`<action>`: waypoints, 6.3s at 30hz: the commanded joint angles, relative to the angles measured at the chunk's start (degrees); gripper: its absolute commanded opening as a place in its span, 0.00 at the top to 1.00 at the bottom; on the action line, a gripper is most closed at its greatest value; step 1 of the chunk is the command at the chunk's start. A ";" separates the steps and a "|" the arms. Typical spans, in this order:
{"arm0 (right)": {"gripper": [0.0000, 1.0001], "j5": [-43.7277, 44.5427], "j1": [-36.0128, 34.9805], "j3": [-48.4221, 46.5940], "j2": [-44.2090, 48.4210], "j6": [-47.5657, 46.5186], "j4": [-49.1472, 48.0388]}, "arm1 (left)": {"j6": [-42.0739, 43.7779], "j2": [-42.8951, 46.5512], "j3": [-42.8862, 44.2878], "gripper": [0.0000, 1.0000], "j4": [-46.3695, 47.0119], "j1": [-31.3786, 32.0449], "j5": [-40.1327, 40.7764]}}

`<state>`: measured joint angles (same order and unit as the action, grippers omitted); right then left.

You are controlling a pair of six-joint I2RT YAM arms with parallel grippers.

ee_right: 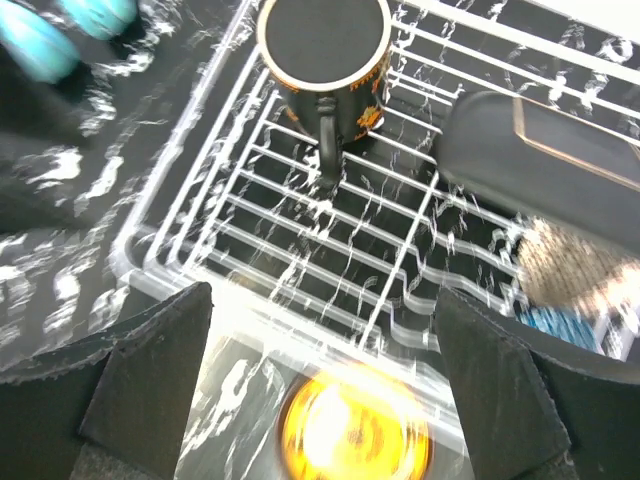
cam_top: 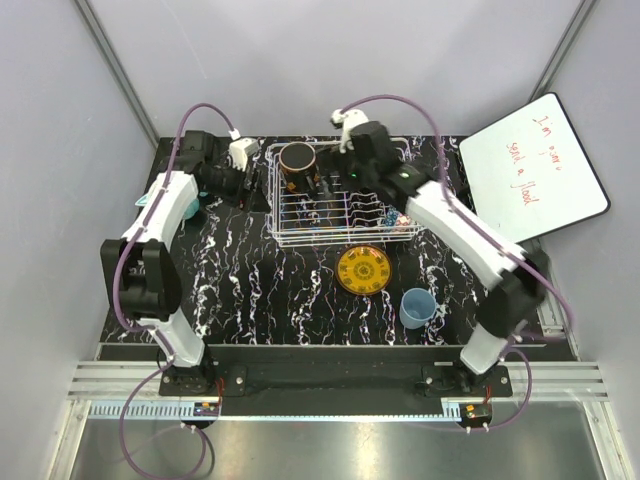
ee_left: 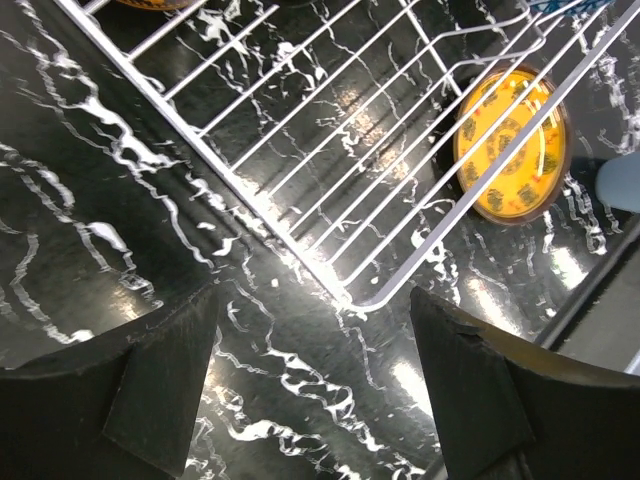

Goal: Load the mixed dishes into the dish rack

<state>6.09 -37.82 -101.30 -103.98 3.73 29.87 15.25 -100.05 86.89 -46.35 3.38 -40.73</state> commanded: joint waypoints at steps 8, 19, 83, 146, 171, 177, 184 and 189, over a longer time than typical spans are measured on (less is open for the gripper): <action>0.00 1.04 1.17 39.75 40.86 20.41 4.50 | 15.59 9.52 -2.16 0.18 -9.62 1.01 4.87; 0.03 -8.52 10.57 56.99 45.97 25.80 1.18 | 18.33 10.58 -16.22 0.21 -0.16 20.52 20.41; 0.55 -43.44 22.35 70.98 27.78 29.23 -35.23 | 17.28 -18.16 -3.13 0.23 14.97 43.29 25.09; 1.00 -0.73 4.87 32.66 32.27 -46.78 -29.34 | -15.07 -4.19 6.89 0.26 10.47 6.65 24.64; 1.00 0.94 3.90 26.68 19.26 -59.18 -21.35 | -14.38 -15.53 3.29 0.53 15.41 8.66 26.76; 1.00 0.86 3.81 27.29 17.94 -59.98 -19.85 | -9.98 -12.10 -0.23 0.81 15.50 8.66 27.28; 1.00 0.07 3.81 27.99 18.29 -60.24 -18.71 | -5.23 -8.15 -4.36 0.88 15.41 8.75 26.93; 1.00 -0.29 3.63 28.70 18.38 -60.50 -18.35 | -4.96 -5.25 -7.79 0.86 15.41 9.10 26.49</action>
<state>5.50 -33.50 -72.10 -86.41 -55.57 12.60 0.78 -110.00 81.87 -28.69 11.42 -12.32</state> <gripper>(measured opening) 0.106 0.190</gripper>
